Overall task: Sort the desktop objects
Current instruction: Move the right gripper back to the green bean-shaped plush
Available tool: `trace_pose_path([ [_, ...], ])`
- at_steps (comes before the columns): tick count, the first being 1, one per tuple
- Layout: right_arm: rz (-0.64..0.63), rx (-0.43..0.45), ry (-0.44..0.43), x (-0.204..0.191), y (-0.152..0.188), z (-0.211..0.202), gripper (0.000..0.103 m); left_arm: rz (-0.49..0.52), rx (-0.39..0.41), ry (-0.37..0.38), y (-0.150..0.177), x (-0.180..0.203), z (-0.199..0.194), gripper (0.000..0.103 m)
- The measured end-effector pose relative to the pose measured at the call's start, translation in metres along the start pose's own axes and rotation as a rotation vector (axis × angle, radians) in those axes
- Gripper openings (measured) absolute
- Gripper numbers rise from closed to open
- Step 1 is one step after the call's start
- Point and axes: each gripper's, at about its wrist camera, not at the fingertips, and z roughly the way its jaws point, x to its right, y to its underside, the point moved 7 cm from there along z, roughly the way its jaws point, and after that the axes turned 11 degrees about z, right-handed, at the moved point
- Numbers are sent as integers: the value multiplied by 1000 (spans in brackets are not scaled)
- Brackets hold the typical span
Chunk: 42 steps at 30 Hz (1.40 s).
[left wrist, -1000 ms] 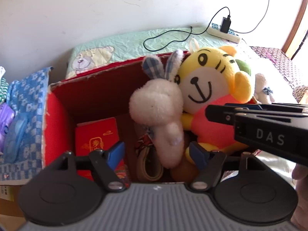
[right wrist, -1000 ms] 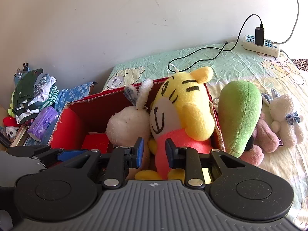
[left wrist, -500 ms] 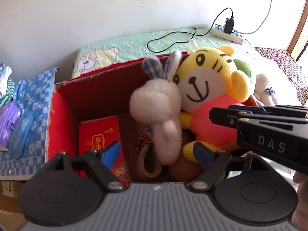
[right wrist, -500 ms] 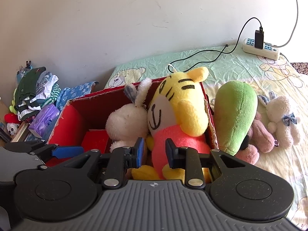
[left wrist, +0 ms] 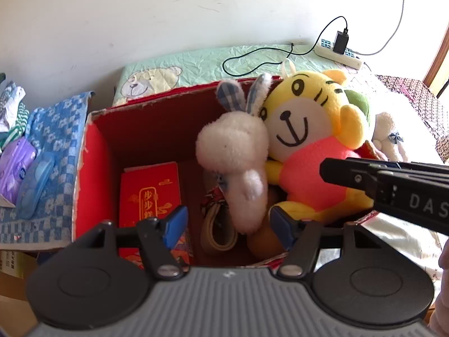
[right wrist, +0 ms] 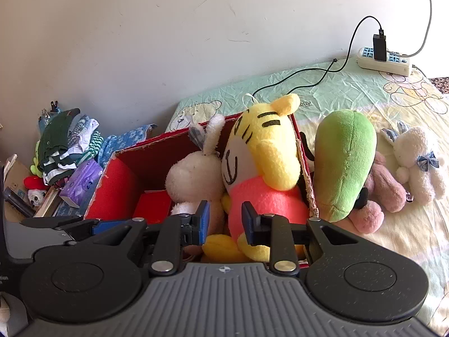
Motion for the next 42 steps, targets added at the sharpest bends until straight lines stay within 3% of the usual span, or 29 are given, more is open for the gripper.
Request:
trace_pose_path([
  [6, 4, 9, -41, 5, 1, -9, 28, -18, 5, -10, 0, 1, -4, 72],
  [13, 4, -8, -164, 16, -3, -16, 28, -90, 41, -33, -4, 1, -21, 73],
  [20, 53, -6, -245, 67, -26, -44, 29, -105, 160, -35, -31, 38, -49, 76],
  [25, 105, 8, -215, 124, -48, -63, 30, -89, 237, 19, -58, 87, -55, 76],
  [31, 157, -15, -144, 190, -64, -65, 33, -35, 268, 79, -87, 149, -45, 75],
  [37, 199, -37, -100, 243, -76, -62, 33, 15, 236, 124, -98, 205, -16, 72],
  [42, 222, -77, -152, 254, -88, -50, 44, 23, 172, 69, -100, 217, 11, 72],
])
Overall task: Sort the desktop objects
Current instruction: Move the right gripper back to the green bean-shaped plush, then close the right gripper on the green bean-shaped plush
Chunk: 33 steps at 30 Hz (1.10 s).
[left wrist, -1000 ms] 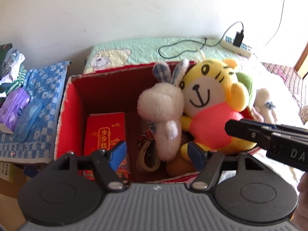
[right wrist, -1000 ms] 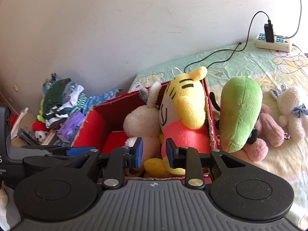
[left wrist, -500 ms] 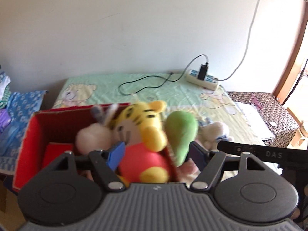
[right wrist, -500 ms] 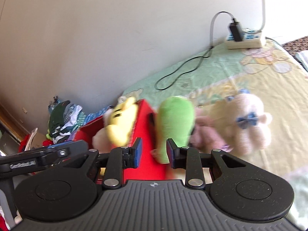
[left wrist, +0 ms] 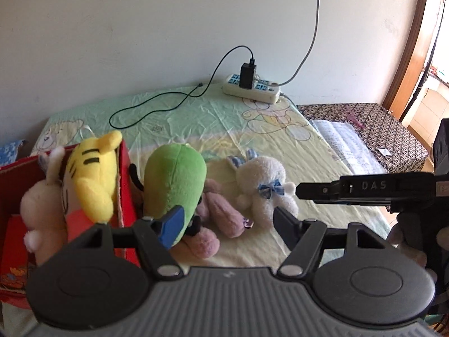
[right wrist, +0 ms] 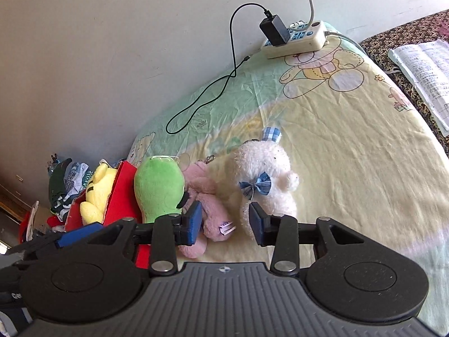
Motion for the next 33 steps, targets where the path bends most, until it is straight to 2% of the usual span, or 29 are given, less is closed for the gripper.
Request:
trace_pose_path([
  [4, -29, -64, -72, -16, -14, 19, 46, -44, -19, 14, 6, -5, 8, 72],
  [6, -56, -102, -116, -28, -18, 30, 55, -60, -21, 12, 5, -9, 11, 72],
  [7, -73, -123, -132, -34, -21, 38, 55, -63, -21, 2, 4, -11, 14, 72],
  [10, -110, -133, -137, -45, -30, 52, 55, -61, -15, -21, -3, -15, 24, 73],
  [14, -73, -163, -182, -49, -40, 64, 57, -39, 2, -70, -12, -22, 35, 79],
  [15, -74, -170, -184, -51, -41, 67, 57, -42, 3, -71, -13, -25, 38, 82],
  [19, -93, -159, -196, -60, -51, 75, 57, -41, -20, -82, -17, -34, 59, 83],
  [22, -75, -195, -230, -66, -54, 88, 57, -48, -52, -79, -11, -35, 71, 84],
  [25, -130, -248, -245, -79, -47, 100, 57, -40, -50, -54, -7, -30, 72, 88],
  [27, -201, -276, -243, -88, -40, 106, 56, -24, -53, -59, -7, -26, 72, 83],
  [30, -280, -317, -218, -88, -33, 109, 56, -18, -58, -47, -2, -24, 73, 83],
  [33, -335, -328, -141, -76, -28, 112, 56, 0, -58, 0, 2, -14, 72, 86],
])
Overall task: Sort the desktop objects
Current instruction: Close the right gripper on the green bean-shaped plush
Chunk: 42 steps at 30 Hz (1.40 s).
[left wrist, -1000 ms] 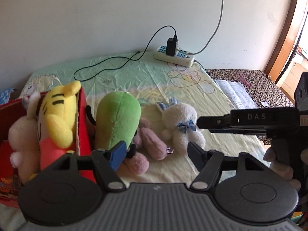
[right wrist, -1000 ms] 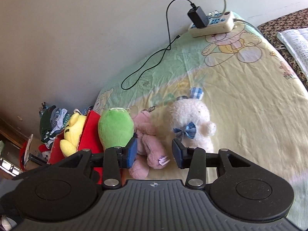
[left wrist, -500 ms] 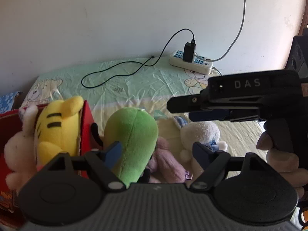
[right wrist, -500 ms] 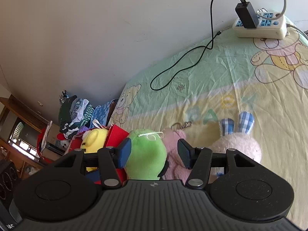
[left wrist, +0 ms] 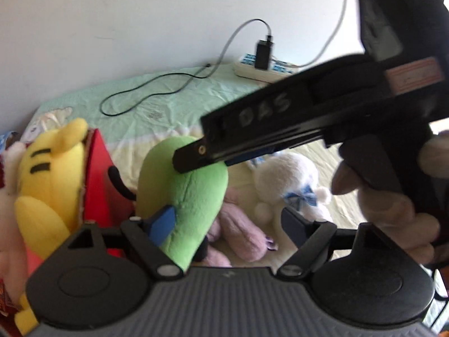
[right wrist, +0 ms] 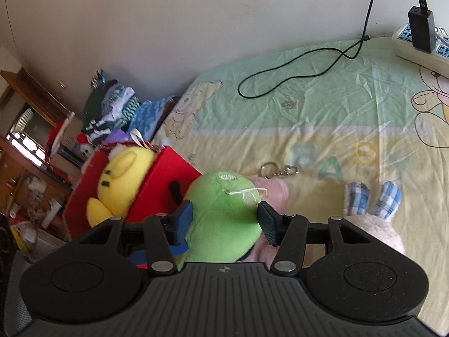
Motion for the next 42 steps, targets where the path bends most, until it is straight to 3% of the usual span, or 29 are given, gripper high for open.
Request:
trace_pose_path([
  [4, 88, -15, -28, 18, 1, -8, 55, 18, -18, 110, 6, 20, -1, 78],
  [10, 97, 9, 16, 34, 11, -24, 55, 73, 54, 85, 5, 25, -36, 79],
  [13, 103, 21, 52, 44, 19, -31, 55, 49, 116, 36, -7, 8, -49, 90],
  [16, 131, 34, 86, 58, 26, -38, 43, 18, 100, 9, -14, -7, -37, 92],
  [17, 146, 37, 89, 62, 27, -40, 37, 5, 83, 31, -13, -9, -28, 92],
  [19, 163, 41, 111, 68, 30, -43, 34, -4, 43, 72, -8, -6, -13, 92],
  [21, 183, 58, 98, 71, 33, -49, 37, -9, -5, 92, 2, 1, 4, 83],
  [23, 230, 85, 58, 73, 34, -59, 41, -1, -12, 127, 8, 13, 8, 83],
  [27, 352, 148, -13, 82, 35, -81, 52, 61, 9, 179, 10, 43, 3, 89],
  [30, 423, 135, -63, 85, 43, -87, 57, 75, 10, 185, 11, 53, 7, 93],
  [37, 423, 101, -105, 73, 60, -82, 58, 105, -3, 268, 22, 69, -1, 93],
  [42, 389, 88, -39, 73, 62, -70, 65, 142, -3, 278, 26, 78, -7, 93],
])
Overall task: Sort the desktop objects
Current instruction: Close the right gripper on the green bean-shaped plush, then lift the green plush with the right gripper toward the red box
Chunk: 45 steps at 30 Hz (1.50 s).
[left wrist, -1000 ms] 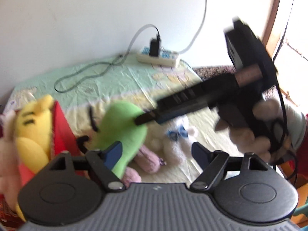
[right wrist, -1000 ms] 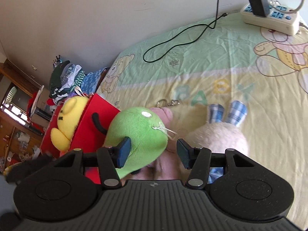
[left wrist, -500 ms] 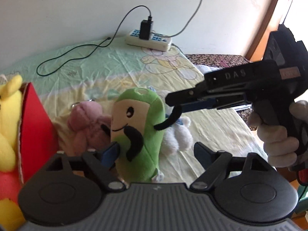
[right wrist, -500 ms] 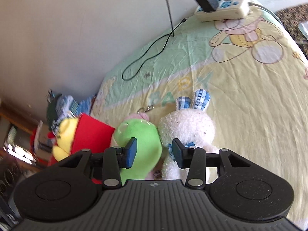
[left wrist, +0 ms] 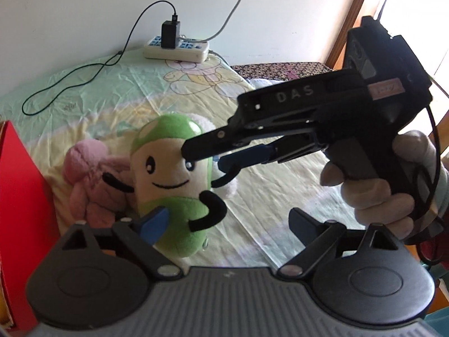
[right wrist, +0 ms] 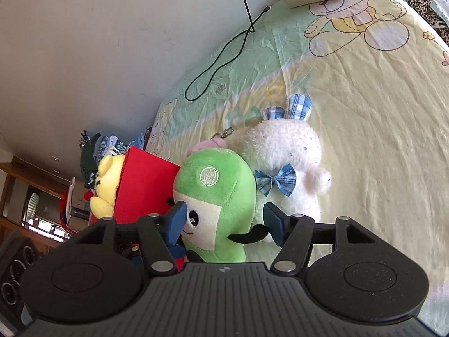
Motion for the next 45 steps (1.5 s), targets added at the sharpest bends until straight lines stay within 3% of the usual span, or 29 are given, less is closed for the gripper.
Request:
trace_pose_path([
  [4, 28, 3, -17, 7, 0, 5, 65, -29, 23, -60, 0, -18, -11, 93],
  [7, 48, -13, -41, 8, 2, 8, 65, -84, -2, -100, 0, -41, -3, 91],
  [12, 64, -28, -66, 9, 3, 10, 66, -137, -57, -86, 4, -57, 25, 74],
  [18, 136, -38, -126, 9, 6, 13, 58, -138, -70, -111, 4, -55, 31, 72],
  [21, 101, -34, -121, 2, 10, 7, 57, -152, -67, -103, 5, -52, 24, 71],
  [34, -64, 67, -181, -54, 33, -42, 57, -114, 93, -136, -8, -27, -53, 71],
  [40, -146, 131, -201, -108, 50, -42, 57, -133, 203, -120, -2, -50, -107, 70],
  [45, -206, 167, -197, -160, 73, -16, 57, -114, 253, -141, 18, -83, -154, 70],
])
